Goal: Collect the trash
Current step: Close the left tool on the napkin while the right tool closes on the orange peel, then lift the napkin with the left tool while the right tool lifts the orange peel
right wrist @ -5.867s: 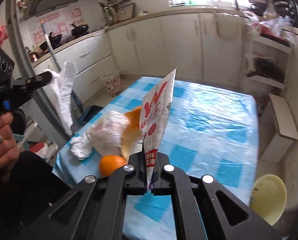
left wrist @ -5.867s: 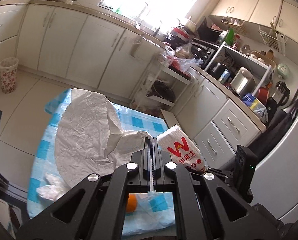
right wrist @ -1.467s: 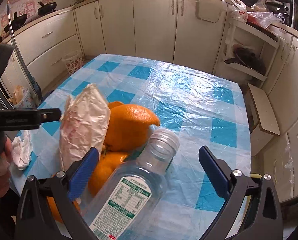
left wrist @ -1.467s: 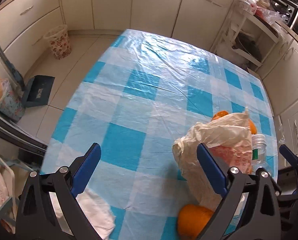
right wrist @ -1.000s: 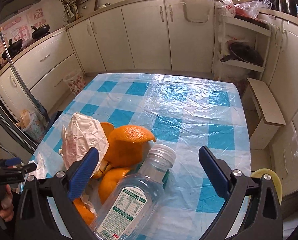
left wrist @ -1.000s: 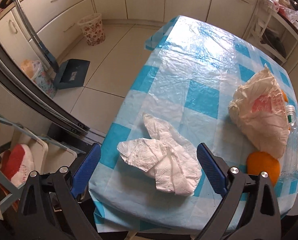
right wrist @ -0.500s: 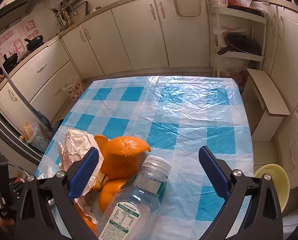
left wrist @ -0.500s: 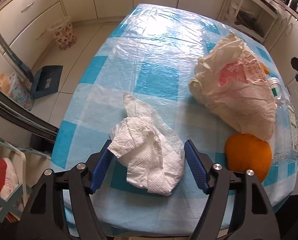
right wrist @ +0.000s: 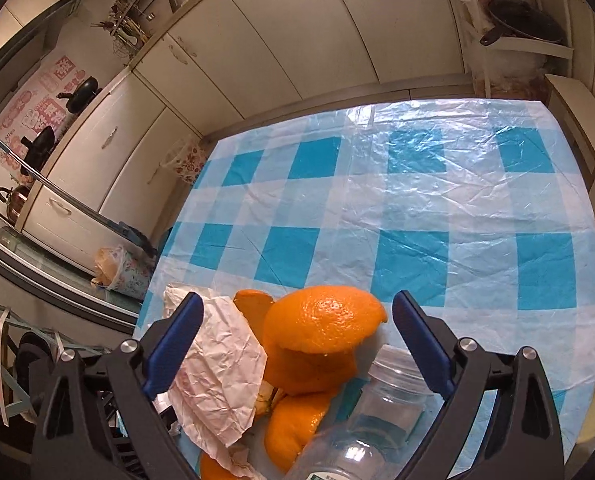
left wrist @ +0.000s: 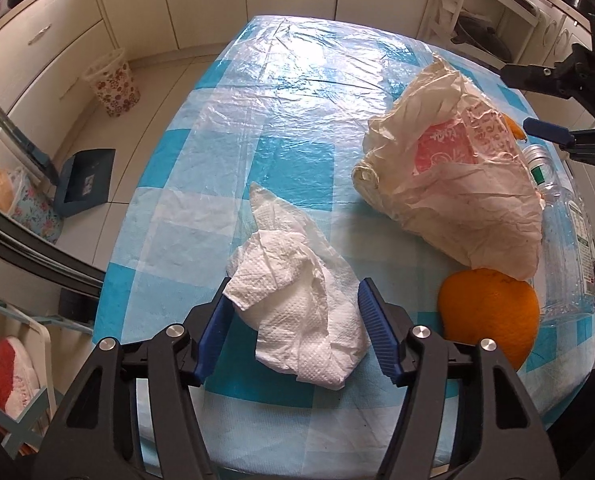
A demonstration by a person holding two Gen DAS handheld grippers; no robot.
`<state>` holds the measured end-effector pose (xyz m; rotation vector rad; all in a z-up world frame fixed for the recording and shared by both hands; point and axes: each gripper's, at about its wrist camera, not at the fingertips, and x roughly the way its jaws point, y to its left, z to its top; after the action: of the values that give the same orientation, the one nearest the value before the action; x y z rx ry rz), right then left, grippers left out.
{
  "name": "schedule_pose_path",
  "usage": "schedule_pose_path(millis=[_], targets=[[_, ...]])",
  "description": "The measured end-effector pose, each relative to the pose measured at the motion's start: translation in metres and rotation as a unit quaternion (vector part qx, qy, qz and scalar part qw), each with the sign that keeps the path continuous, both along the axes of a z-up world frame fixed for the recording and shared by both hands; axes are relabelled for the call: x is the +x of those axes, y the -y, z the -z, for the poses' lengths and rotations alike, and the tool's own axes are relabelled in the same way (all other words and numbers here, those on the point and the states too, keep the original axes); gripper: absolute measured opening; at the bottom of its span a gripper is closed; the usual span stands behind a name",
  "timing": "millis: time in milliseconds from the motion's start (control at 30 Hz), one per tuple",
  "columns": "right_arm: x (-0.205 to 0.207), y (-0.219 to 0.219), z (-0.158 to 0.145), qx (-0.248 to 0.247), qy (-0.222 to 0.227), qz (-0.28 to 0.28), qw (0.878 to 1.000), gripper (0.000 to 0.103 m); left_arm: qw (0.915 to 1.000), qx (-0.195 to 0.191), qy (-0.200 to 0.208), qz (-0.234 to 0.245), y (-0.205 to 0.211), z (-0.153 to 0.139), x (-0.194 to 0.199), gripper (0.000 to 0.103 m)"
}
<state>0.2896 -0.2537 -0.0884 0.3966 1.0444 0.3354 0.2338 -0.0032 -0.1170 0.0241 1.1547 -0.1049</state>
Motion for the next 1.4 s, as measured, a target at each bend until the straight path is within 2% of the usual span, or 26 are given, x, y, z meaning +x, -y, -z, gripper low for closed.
schedule_pose_path(millis=[100,167,233,267,333,367,467,500,533,567,633,800,867,900,933,967,1000,1033,1100,1233,1300,1367,1400], targets=[[0.005,-0.005,0.009,0.004,-0.011,0.001,1.000,0.085,1.0000,-0.003,-0.001,0.000,0.000,-0.001,0.000,0.060],[0.007,0.000,0.009,0.028,-0.009,0.014,0.999,0.082,1.0000,-0.004,0.000,-0.001,-0.001,-0.001,0.000,0.056],[0.011,0.007,0.013,0.054,-0.022,0.027,0.998,0.065,1.0000,-0.005,0.002,-0.002,-0.003,-0.002,0.001,0.052],[0.013,0.010,0.015,0.060,-0.027,0.032,0.997,0.063,1.0000,-0.007,0.002,-0.002,-0.004,-0.002,0.001,0.049],[0.015,0.012,0.018,0.063,-0.036,0.033,0.997,0.046,1.0000,-0.008,0.003,-0.002,-0.006,-0.002,0.002,0.045],[0.014,0.014,0.020,0.069,-0.045,0.033,0.996,0.042,1.0000,-0.009,0.003,-0.001,-0.006,-0.002,0.002,0.044],[0.011,0.022,0.019,0.070,-0.061,0.042,0.995,0.041,0.9999,-0.010,0.002,-0.003,-0.007,-0.002,0.002,0.044],[0.011,0.024,0.018,0.070,-0.069,0.040,0.994,0.050,0.9999,-0.011,0.002,-0.004,-0.008,-0.002,0.002,0.044],[0.012,0.025,0.018,0.073,-0.077,0.039,0.994,0.066,0.9999,-0.012,0.001,-0.005,-0.008,-0.002,0.002,0.044],[0.011,0.027,0.017,0.072,-0.083,0.042,0.993,0.069,0.9999,-0.012,0.001,-0.005,-0.009,-0.002,0.002,0.044],[0.010,0.029,0.017,0.078,-0.092,0.039,0.992,0.069,0.9999,-0.012,0.001,-0.004,-0.010,-0.002,0.002,0.044],[0.011,0.030,0.022,0.153,-0.101,0.033,0.983,0.068,0.9999,-0.010,0.003,-0.003,-0.010,-0.001,0.002,0.044],[0.014,0.031,0.030,0.189,-0.113,0.037,0.975,0.061,1.0000,-0.008,0.004,-0.002,-0.011,-0.001,0.002,0.044],[0.014,0.034,0.034,0.205,-0.116,0.043,0.971,0.050,1.0000,-0.008,0.005,-0.002,-0.010,-0.001,0.002,0.044],[0.015,0.036,0.038,0.221,-0.120,0.044,0.967,0.038,0.9999,-0.008,0.006,-0.002,-0.009,-0.002,0.001,0.037],[0.015,0.036,0.041,0.234,-0.124,0.045,0.963,0.030,0.9999,-0.012,0.006,-0.003,-0.011,-0.002,0.001,0.027],[0.015,0.037,0.043,0.243,-0.125,0.047,0.961,0.015,0.9998,-0.017,0.005,-0.003,-0.010,-0.002,0.001,0.023],[0.014,0.038,0.042,0.253,-0.122,0.046,0.959,0.010,0.9997,-0.024,0.003,-0.005,-0.011,-0.002,0.002,0.017],[0.012,0.039,0.035,0.265,-0.109,0.039,0.957,0.005,0.9994,-0.033,0.002,-0.008,-0.013,-0.002,0.002,0.015],[0.011,0.036,0.027,0.264,-0.101,0.033,0.959,0.005,0.9994,-0.034,0.002,-0.006,-0.011,-0.002,0.001,0.014],[0.012,0.033,0.028,0.253,-0.113,0.034,0.960,0.008,0.9994,-0.033,0.002,-0.003,-0.010,-0.001,0.001,0.014],[0.014,0.026,0.029,0.225,-0.116,0.046,0.966,0.043,0.9995,-0.032,0.002,-0.003,-0.010,-0.001,0.001,0.014],[0.013,0.027,0.027,0.213,-0.111,0.055,0.969,0.064,0.9994,-0.034,0.002,-0.003,-0.010,-0.001,0.001,0.014]])
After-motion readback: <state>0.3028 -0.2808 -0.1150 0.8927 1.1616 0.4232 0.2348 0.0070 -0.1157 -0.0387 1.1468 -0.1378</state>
